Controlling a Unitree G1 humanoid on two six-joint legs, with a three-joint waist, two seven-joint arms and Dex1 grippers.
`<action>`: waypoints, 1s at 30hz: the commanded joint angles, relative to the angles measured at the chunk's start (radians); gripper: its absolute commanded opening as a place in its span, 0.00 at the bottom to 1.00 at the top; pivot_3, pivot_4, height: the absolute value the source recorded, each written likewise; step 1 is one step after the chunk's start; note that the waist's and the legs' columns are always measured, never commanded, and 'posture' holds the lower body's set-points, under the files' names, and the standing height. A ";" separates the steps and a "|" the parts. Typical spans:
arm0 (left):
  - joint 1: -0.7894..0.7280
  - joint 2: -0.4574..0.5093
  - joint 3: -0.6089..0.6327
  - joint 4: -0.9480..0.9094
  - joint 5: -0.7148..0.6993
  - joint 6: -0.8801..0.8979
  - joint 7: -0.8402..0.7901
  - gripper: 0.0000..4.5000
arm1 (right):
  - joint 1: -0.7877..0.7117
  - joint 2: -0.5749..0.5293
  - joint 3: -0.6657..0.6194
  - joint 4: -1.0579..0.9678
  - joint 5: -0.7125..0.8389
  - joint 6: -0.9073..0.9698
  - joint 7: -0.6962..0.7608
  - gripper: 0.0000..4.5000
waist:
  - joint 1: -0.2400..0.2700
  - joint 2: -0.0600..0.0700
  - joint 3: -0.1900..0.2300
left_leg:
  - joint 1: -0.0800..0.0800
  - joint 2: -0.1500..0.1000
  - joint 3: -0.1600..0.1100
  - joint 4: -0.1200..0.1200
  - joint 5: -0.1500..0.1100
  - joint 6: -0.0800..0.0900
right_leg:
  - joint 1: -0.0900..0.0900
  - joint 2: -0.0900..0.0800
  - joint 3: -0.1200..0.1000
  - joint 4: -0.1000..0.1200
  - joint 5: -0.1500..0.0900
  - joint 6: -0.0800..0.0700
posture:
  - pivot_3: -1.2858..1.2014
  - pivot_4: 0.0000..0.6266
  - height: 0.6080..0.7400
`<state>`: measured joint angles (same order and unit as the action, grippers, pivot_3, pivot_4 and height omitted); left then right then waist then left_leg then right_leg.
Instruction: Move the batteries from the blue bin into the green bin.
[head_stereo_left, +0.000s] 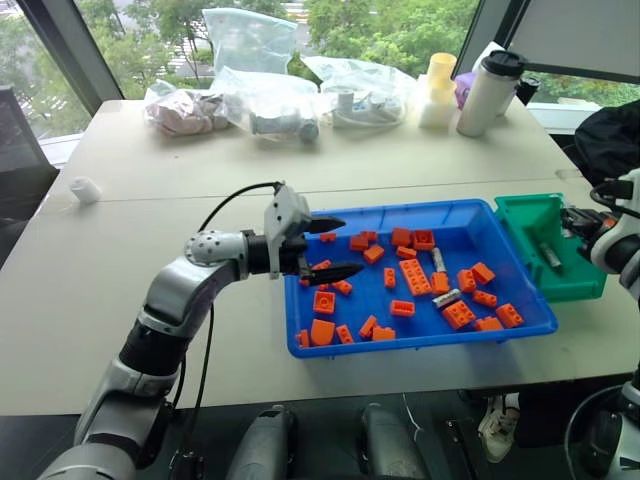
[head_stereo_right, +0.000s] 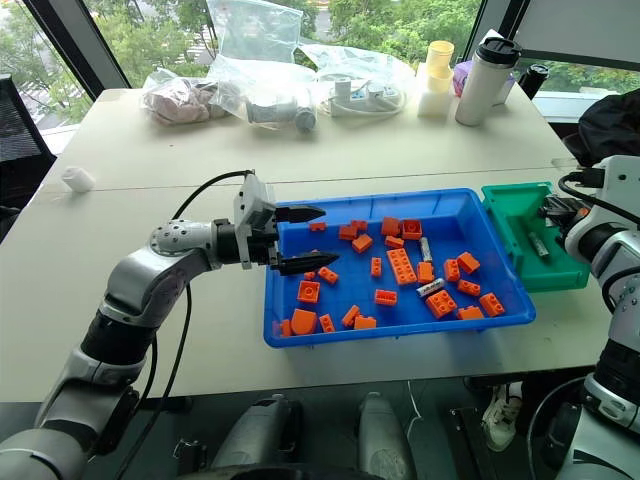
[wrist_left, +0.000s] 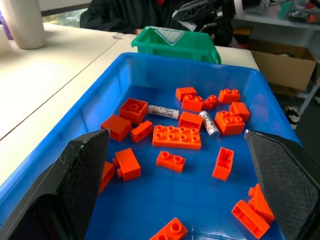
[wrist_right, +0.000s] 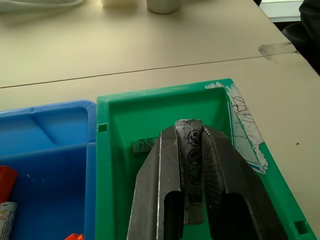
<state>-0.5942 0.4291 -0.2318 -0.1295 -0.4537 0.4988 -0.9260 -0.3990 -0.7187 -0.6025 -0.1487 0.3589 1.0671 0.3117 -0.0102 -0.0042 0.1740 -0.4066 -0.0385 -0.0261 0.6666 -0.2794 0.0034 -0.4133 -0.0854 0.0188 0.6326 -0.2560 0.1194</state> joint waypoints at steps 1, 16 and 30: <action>-0.025 -0.015 -0.015 -0.003 0.026 -0.045 -0.026 1.00 | -0.015 -0.037 -0.001 0.030 -0.031 -0.068 -0.019 0.32 | 0.000 0.000 0.000 | 0.000 0.000 0.000 0.000 0.000 0.000 | 0.000 0.000 0.000 0.000 0.000 0.000 | 0.52 0.24 1.00; 0.059 0.122 0.008 -0.168 0.008 0.030 -0.083 1.00 | 0.196 -0.246 0.214 -0.259 0.214 -0.091 0.494 0.89 | -0.001 0.000 0.000 | 0.000 0.002 -0.001 0.000 0.000 0.000 | 0.001 0.002 0.000 -0.001 0.000 0.000 | 0.52 0.24 1.00; 0.125 0.224 0.008 -0.269 0.068 0.038 -0.076 1.00 | 0.212 -0.341 0.448 -0.240 0.198 -0.061 0.555 0.95 | 0.006 -0.001 0.001 | 0.000 0.001 -0.002 0.001 -0.001 0.001 | 0.002 0.000 -0.001 -0.002 0.000 0.000 | 0.52 0.24 1.00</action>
<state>-0.4694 0.6498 -0.2447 -0.3578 -0.3818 0.5379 -1.0124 -0.1911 -1.0379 -0.1507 -0.3796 0.5695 1.0314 0.8591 -0.0041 -0.0048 0.1748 -0.4063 -0.0375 -0.0278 0.6678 -0.2800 0.0041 -0.4109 -0.0855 0.0181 0.6307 -0.2562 0.1195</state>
